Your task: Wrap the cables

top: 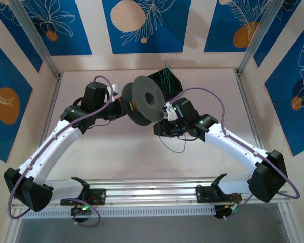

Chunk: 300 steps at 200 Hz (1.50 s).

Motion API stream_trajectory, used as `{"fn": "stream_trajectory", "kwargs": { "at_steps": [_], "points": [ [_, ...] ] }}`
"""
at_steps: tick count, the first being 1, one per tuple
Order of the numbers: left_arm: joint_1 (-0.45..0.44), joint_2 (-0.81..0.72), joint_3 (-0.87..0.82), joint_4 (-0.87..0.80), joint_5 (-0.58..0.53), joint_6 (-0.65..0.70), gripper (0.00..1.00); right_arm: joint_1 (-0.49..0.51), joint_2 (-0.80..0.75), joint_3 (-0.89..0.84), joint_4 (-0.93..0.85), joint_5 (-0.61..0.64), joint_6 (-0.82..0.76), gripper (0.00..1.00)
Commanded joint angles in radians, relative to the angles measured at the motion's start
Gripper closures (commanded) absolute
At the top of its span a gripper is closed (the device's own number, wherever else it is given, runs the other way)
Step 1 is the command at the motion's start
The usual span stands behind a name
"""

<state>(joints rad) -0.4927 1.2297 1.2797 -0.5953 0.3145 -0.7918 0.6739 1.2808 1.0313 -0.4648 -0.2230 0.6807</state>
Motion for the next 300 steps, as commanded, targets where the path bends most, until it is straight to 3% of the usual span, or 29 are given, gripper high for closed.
{"fn": "stream_trajectory", "kwargs": {
  "at_steps": [1,20,50,69,82,108,125,150,179,193,211,241,268,281,300],
  "points": [
    [0.013,0.000,0.087,0.005,-0.043,0.087,1.00,0.019,-0.015,0.078,-0.027,-0.053,-0.017,0.67],
    [0.011,0.010,0.103,-0.009,-0.057,0.111,1.00,0.028,-0.016,0.118,-0.040,-0.064,-0.022,0.62],
    [0.005,0.010,0.119,-0.052,-0.106,0.158,1.00,0.035,-0.020,0.162,-0.077,-0.056,-0.041,0.46],
    [0.003,0.007,0.124,-0.065,-0.122,0.174,1.00,0.036,-0.006,0.210,-0.224,0.118,-0.038,0.34],
    [0.003,0.004,0.124,-0.068,-0.128,0.176,1.00,0.044,0.001,0.221,-0.254,0.151,-0.056,0.28],
    [0.002,0.008,0.127,-0.061,-0.122,0.178,1.00,0.099,-0.027,0.190,-0.115,-0.006,-0.099,0.18],
    [-0.003,0.013,0.131,-0.056,-0.119,0.179,1.00,0.112,-0.027,0.185,-0.028,-0.129,-0.085,0.16],
    [-0.015,0.013,0.125,-0.043,-0.107,0.178,1.00,0.112,-0.023,0.168,0.106,-0.206,-0.028,0.17],
    [-0.027,0.008,0.114,-0.028,-0.088,0.178,1.00,0.093,-0.023,0.147,0.260,-0.199,0.059,0.16],
    [-0.036,0.007,0.111,-0.019,-0.081,0.176,1.00,0.092,-0.017,0.158,0.262,-0.113,0.090,0.16],
    [-0.048,0.005,0.111,-0.024,-0.096,0.176,1.00,0.105,0.045,0.296,0.005,0.126,0.051,0.16],
    [-0.065,0.010,0.122,-0.039,-0.132,0.178,1.00,0.175,0.114,0.397,-0.119,0.338,-0.030,0.19],
    [-0.084,0.017,0.139,-0.062,-0.185,0.187,1.00,0.224,0.161,0.474,-0.222,0.521,-0.062,0.29],
    [-0.089,0.019,0.146,-0.078,-0.211,0.193,1.00,0.234,0.172,0.498,-0.249,0.547,-0.076,0.29],
    [-0.090,0.018,0.152,-0.114,-0.270,0.207,1.00,0.236,0.109,0.434,-0.143,0.451,-0.102,0.25]
  ]
}}
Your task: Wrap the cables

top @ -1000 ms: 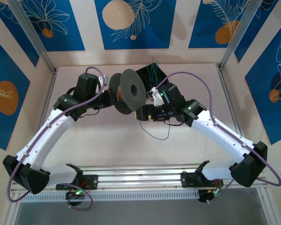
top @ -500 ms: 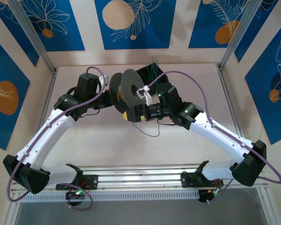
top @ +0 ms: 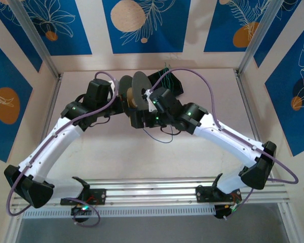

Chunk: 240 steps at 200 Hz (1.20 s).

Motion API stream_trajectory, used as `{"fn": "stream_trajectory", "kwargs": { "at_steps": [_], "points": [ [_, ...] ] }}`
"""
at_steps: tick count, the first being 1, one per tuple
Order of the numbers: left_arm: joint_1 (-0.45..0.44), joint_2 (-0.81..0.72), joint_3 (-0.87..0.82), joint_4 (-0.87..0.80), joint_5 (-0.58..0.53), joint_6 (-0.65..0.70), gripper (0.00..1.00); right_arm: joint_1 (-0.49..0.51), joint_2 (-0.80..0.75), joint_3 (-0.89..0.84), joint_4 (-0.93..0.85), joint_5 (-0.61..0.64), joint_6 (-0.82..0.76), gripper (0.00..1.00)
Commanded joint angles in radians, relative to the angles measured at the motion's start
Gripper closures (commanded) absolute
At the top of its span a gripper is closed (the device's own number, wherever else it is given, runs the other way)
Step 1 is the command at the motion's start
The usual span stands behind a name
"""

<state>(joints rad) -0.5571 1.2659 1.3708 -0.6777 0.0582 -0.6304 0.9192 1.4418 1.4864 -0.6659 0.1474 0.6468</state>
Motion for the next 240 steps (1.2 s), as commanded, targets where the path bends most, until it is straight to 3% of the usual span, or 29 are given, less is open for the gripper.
{"fn": "stream_trajectory", "kwargs": {
  "at_steps": [1,21,50,62,77,96,111,123,178,221,229,240],
  "points": [
    [-0.025,-0.019,0.060,-0.034,-0.017,0.046,1.00,-0.010,-0.057,-0.023,0.067,0.072,-0.068,0.25],
    [-0.025,-0.022,0.056,-0.057,-0.060,0.057,1.00,-0.017,-0.155,-0.112,0.203,-0.041,-0.064,0.20],
    [-0.025,-0.022,0.036,-0.046,-0.056,0.053,1.00,-0.009,-0.292,-0.250,0.378,-0.063,-0.097,0.16],
    [-0.025,-0.022,0.032,-0.035,-0.046,0.049,1.00,-0.033,-0.340,-0.331,0.515,-0.179,-0.078,0.14],
    [-0.026,-0.023,0.027,-0.021,-0.029,0.044,1.00,-0.080,-0.368,-0.403,0.654,-0.303,0.002,0.14],
    [-0.026,-0.031,0.026,-0.019,-0.029,0.045,1.00,-0.135,-0.373,-0.412,0.690,-0.376,0.087,0.14],
    [-0.027,-0.037,0.025,-0.025,-0.032,0.053,1.00,-0.223,-0.350,-0.443,0.875,-0.582,0.267,0.10],
    [-0.027,-0.041,0.019,-0.024,-0.028,0.055,1.00,-0.271,-0.297,-0.432,0.984,-0.713,0.413,0.14],
    [-0.032,-0.047,-0.010,-0.011,-0.026,0.049,1.00,-0.159,-0.193,-0.194,0.857,-0.751,0.444,0.11],
    [-0.038,-0.048,-0.004,-0.006,-0.041,0.040,1.00,-0.115,-0.009,-0.105,0.898,-0.828,0.717,0.16],
    [-0.037,-0.050,0.001,-0.006,-0.045,0.041,1.00,-0.107,0.006,-0.091,0.829,-0.826,0.703,0.18],
    [-0.037,-0.051,0.008,-0.012,-0.055,0.043,1.00,-0.096,0.024,-0.030,0.607,-0.806,0.591,0.19]
  ]
}}
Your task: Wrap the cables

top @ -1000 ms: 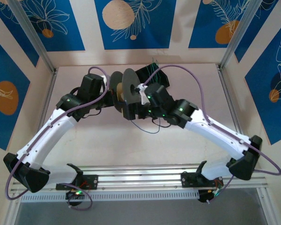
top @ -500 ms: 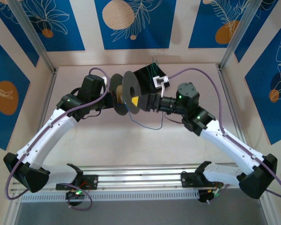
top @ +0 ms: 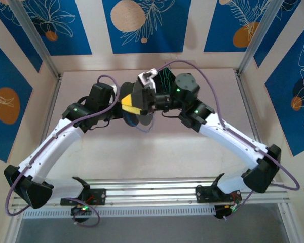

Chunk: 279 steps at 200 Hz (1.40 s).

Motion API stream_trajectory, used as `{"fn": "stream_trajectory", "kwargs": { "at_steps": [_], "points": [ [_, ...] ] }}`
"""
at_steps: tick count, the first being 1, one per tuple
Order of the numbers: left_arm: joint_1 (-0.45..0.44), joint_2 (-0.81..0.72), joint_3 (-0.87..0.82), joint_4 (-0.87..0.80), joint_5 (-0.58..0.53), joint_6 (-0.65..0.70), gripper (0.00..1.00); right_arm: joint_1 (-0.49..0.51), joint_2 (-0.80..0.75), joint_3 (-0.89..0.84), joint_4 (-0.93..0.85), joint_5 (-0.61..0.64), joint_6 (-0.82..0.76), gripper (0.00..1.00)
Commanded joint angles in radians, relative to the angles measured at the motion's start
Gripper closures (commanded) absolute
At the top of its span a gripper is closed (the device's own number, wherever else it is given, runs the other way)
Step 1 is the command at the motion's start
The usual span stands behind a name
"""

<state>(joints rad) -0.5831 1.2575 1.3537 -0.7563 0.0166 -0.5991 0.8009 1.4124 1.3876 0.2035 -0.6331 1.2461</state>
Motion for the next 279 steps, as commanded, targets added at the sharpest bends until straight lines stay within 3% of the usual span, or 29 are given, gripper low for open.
{"fn": "stream_trajectory", "kwargs": {
  "at_steps": [1,13,36,63,123,151,180,195,209,279],
  "points": [
    [-0.012,-0.044,0.026,0.065,-0.014,0.011,1.00,0.023,0.054,0.077,-0.288,-0.024,-0.020,0.19],
    [-0.012,-0.046,0.035,0.058,-0.035,0.013,1.00,0.032,0.069,0.124,-0.471,0.002,-0.125,0.19],
    [-0.012,-0.059,0.042,0.052,-0.087,0.023,1.00,0.038,0.044,0.105,-0.617,0.036,-0.237,0.30],
    [-0.011,-0.077,0.029,0.076,-0.118,0.045,1.00,0.041,-0.063,-0.004,-0.505,0.017,-0.250,0.30],
    [-0.015,-0.093,-0.020,0.112,-0.110,0.073,1.00,0.041,-0.203,-0.052,-0.387,0.088,-0.304,0.22],
    [-0.017,-0.103,-0.019,0.092,-0.124,0.084,1.00,0.005,-0.291,-0.035,-0.495,0.178,-0.380,0.23],
    [-0.016,-0.112,-0.014,0.085,-0.120,0.086,1.00,-0.070,-0.362,-0.005,-0.746,0.286,-0.514,0.30],
    [-0.016,-0.112,-0.010,0.084,-0.113,0.086,1.00,-0.108,-0.362,0.005,-0.878,0.345,-0.577,0.45],
    [-0.017,-0.111,-0.005,0.083,-0.109,0.084,1.00,-0.133,-0.352,-0.001,-0.942,0.360,-0.617,0.49],
    [-0.017,-0.110,0.011,0.056,-0.098,0.088,1.00,-0.125,-0.227,0.037,-0.951,0.320,-0.703,0.51]
  ]
}}
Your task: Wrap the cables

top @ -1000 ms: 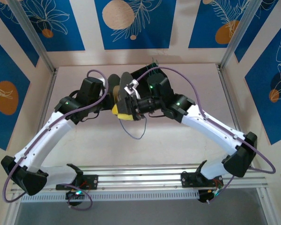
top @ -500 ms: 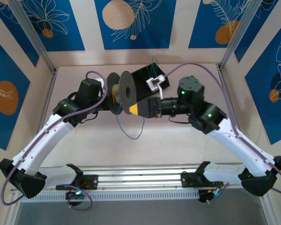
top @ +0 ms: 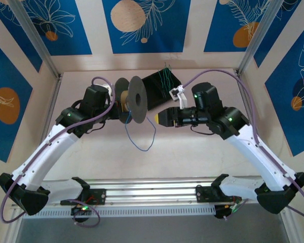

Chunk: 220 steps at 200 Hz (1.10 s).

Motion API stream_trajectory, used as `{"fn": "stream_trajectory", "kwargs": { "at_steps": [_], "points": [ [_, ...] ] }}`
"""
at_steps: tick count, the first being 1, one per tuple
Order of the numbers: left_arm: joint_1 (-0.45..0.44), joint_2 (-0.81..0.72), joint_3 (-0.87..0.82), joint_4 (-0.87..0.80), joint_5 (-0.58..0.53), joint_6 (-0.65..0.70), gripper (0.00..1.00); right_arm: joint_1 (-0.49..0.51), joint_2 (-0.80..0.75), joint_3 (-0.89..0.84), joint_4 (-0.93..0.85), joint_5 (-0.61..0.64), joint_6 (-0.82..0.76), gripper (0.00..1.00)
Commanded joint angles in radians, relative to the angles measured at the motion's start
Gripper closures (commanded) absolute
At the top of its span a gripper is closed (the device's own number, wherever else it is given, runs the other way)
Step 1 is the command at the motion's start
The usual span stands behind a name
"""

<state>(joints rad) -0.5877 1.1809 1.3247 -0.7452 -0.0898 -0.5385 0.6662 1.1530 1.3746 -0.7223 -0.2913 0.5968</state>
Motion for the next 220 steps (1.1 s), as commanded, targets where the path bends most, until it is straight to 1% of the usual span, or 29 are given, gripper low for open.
{"fn": "stream_trajectory", "kwargs": {
  "at_steps": [1,60,78,106,130,140,152,158,165,182,199,220],
  "points": [
    [-0.012,-0.033,0.040,0.045,0.008,0.028,1.00,0.011,0.035,0.052,-0.025,-0.023,-0.055,0.51],
    [-0.014,-0.029,0.042,0.049,0.019,0.025,1.00,0.048,0.116,0.102,0.001,-0.058,-0.057,0.53],
    [-0.015,-0.030,0.042,0.049,0.020,0.026,1.00,0.059,0.137,0.110,-0.002,-0.063,-0.057,0.56],
    [-0.016,-0.032,0.041,0.050,0.022,0.024,1.00,0.073,0.163,0.110,0.002,-0.069,-0.055,0.57],
    [-0.016,-0.035,0.039,0.050,0.022,0.022,1.00,0.079,0.174,0.109,0.003,-0.070,-0.052,0.66],
    [-0.015,-0.035,0.041,0.051,0.024,0.021,1.00,0.079,0.172,0.105,0.005,-0.067,-0.050,0.71],
    [-0.016,-0.037,0.040,0.050,0.024,0.022,1.00,0.078,0.169,0.103,0.004,-0.055,-0.046,0.84],
    [-0.017,-0.038,0.041,0.052,0.024,0.020,1.00,0.077,0.168,0.101,-0.001,-0.047,-0.045,0.92],
    [-0.015,-0.040,0.040,0.053,0.024,0.016,1.00,0.074,0.162,0.094,-0.006,-0.033,-0.042,1.00],
    [-0.015,-0.048,0.043,0.056,0.012,-0.007,1.00,0.061,0.130,0.051,-0.011,0.014,-0.025,1.00],
    [-0.004,-0.057,0.055,0.073,0.005,-0.042,1.00,0.031,0.071,-0.057,0.030,0.031,0.023,1.00],
    [0.032,-0.057,0.093,0.115,0.065,-0.083,1.00,-0.013,-0.005,-0.235,0.122,0.006,0.100,1.00]
  ]
}}
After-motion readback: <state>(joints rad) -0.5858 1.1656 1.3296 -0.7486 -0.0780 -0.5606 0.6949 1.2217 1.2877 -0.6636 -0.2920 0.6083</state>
